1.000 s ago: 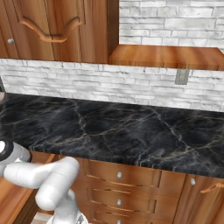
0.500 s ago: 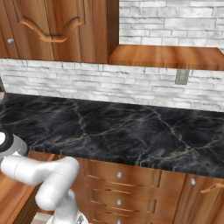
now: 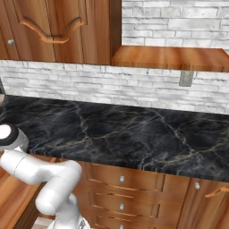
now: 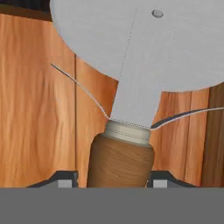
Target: Take the pizza cutter from the drawer on the left and place it on the dining counter for cutting.
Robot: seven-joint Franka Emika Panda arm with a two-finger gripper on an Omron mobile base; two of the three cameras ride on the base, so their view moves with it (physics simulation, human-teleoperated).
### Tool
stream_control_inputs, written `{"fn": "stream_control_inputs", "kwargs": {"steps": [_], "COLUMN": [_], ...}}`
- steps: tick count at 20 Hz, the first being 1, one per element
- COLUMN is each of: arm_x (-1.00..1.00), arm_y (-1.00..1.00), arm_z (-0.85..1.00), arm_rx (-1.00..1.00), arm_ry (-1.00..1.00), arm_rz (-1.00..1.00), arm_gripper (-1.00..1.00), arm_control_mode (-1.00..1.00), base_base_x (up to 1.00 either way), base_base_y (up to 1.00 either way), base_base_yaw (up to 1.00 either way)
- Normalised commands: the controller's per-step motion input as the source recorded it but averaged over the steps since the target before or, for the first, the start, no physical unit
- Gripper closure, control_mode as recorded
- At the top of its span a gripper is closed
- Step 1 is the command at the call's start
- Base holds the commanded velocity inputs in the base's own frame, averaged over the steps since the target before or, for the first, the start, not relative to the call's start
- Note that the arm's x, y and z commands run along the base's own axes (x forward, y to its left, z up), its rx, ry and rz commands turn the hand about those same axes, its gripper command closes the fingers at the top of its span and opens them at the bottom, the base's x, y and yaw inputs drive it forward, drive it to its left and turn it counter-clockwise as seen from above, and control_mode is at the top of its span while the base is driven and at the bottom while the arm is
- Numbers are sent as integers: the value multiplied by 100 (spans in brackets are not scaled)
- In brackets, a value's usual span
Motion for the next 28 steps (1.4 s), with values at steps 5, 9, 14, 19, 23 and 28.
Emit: {"fn": "stream_control_inputs", "kwargs": {"steps": [5, 9, 14, 19, 23, 28], "arm_x": [0, 0, -1, 2, 16, 2], "arm_y": [-100, -100, -100, -62, -58, -44], "arm_z": [52, 54, 54, 66, 52, 25], "arm_rx": [0, 0, 2, 12, 8, 11], "arm_ry": [0, 1, 6, 2, -13, -16], "arm_rz": [0, 0, -1, -18, -12, -30], "arm_gripper": [100, 100, 100, 100, 100, 100], "arm_control_mode": [-100, -100, -100, -100, -100, -100], "base_base_x": [0, 0, 0, 0, 0, 0], "base_base_y": [0, 0, 0, 0, 0, 0], "base_base_yaw": [0, 0, 0, 0, 0, 0]}}
